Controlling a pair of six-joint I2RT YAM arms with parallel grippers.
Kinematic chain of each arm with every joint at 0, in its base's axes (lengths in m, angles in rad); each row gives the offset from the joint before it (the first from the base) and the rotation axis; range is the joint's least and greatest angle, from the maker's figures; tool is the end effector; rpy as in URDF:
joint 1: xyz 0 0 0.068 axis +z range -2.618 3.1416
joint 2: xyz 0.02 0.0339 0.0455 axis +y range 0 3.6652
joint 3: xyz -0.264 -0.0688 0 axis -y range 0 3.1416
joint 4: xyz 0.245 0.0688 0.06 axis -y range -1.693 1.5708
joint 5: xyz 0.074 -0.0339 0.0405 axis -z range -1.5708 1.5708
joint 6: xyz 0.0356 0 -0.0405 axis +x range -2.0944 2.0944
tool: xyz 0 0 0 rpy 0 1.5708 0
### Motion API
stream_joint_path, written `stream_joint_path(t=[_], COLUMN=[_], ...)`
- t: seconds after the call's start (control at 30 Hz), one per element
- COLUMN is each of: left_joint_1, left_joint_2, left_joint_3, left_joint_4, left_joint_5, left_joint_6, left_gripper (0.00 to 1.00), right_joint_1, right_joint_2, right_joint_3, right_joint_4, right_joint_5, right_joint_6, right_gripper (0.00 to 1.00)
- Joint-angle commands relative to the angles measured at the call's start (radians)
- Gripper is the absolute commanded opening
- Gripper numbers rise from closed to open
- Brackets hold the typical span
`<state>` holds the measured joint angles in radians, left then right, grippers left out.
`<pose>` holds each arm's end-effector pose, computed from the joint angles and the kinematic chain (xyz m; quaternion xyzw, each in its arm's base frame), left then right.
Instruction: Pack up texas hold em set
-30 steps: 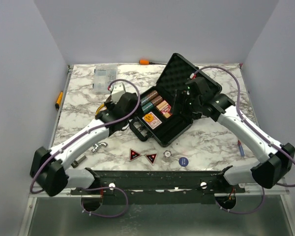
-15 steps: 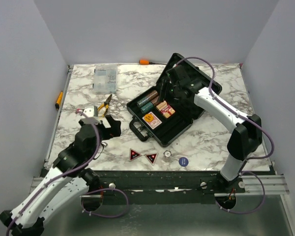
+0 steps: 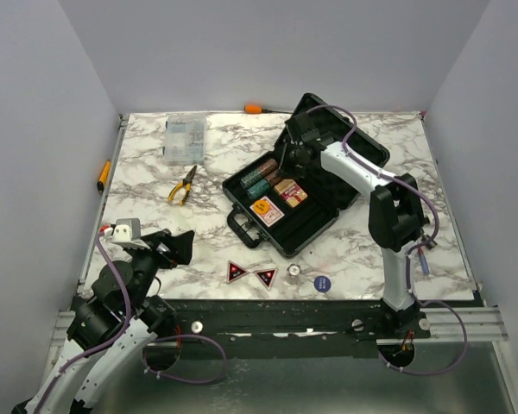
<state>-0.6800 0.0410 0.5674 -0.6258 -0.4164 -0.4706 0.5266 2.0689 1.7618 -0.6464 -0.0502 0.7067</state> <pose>0.0432 -0.0164 0.2887 -0.0622 0.7359 -0.2287 0.6343 0.3978 0.2334 0.2392 0.0781 0.9493 0.1951 0.2339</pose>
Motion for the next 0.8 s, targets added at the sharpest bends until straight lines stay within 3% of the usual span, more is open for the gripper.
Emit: stream_joint_path(t=[0.0, 0.33, 0.77], left_joint_1=[0.004, 0.004, 0.005], left_joint_2=[-0.009, 0.002, 0.004], left_joint_3=[-0.006, -0.011, -0.016], left_joint_4=[-0.035, -0.027, -0.026], left_joint_5=[-0.013, -0.013, -0.026], left_joint_6=[0.001, 0.003, -0.008], left_gripper=[0.95, 0.95, 0.94], right_joint_1=[-0.022, -0.034, -0.044], right_joint_2=[0.050, 0.134, 0.134], right_joint_3=[0.044, 0.050, -0.039], right_joint_4=[0.029, 0.076, 0.025], right_joint_5=[-0.061, -0.115, -0.041], right_joint_6=[0.027, 0.034, 0.038], right_gripper=[0.21, 0.12, 0.10])
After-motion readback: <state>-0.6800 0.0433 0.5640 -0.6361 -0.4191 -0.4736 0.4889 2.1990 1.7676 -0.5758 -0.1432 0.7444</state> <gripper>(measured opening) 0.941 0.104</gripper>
